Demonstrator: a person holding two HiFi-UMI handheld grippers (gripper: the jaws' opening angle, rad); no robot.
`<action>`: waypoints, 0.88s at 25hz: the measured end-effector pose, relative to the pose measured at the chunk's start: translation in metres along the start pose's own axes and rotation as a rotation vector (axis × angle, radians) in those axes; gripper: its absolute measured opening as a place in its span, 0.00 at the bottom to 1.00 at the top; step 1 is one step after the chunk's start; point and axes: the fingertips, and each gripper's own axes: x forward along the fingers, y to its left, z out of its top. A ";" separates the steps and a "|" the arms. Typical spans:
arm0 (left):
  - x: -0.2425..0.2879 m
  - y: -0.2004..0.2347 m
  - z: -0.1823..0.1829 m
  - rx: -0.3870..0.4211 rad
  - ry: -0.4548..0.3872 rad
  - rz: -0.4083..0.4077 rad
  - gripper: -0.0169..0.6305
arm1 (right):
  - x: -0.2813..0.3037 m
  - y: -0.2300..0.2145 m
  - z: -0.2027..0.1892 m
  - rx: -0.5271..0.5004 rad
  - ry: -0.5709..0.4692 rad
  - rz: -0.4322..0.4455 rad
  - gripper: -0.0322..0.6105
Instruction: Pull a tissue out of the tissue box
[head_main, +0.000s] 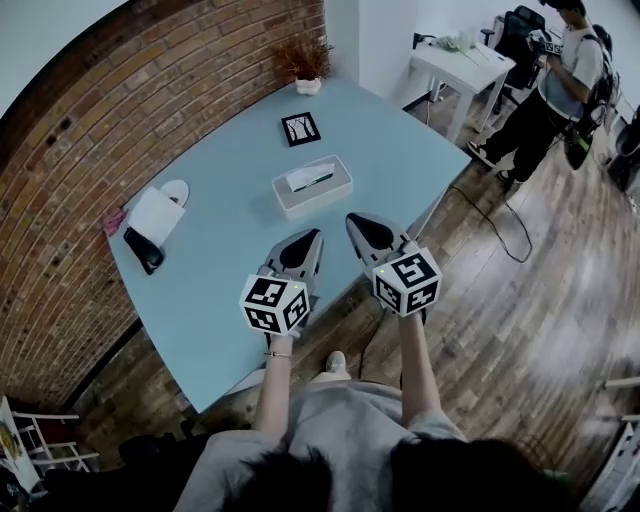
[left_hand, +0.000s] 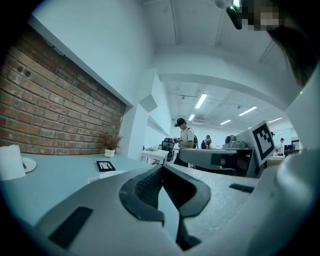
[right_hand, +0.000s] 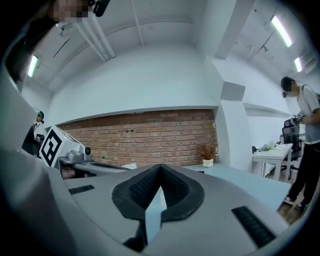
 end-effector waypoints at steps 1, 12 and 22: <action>0.003 0.006 0.002 -0.002 -0.002 -0.001 0.03 | 0.006 -0.001 0.000 -0.005 0.004 -0.002 0.05; 0.036 0.054 -0.005 -0.056 0.014 0.037 0.03 | 0.054 -0.034 -0.013 -0.004 0.051 0.017 0.05; 0.104 0.070 -0.010 -0.103 0.011 0.156 0.03 | 0.099 -0.095 -0.014 -0.038 0.111 0.168 0.05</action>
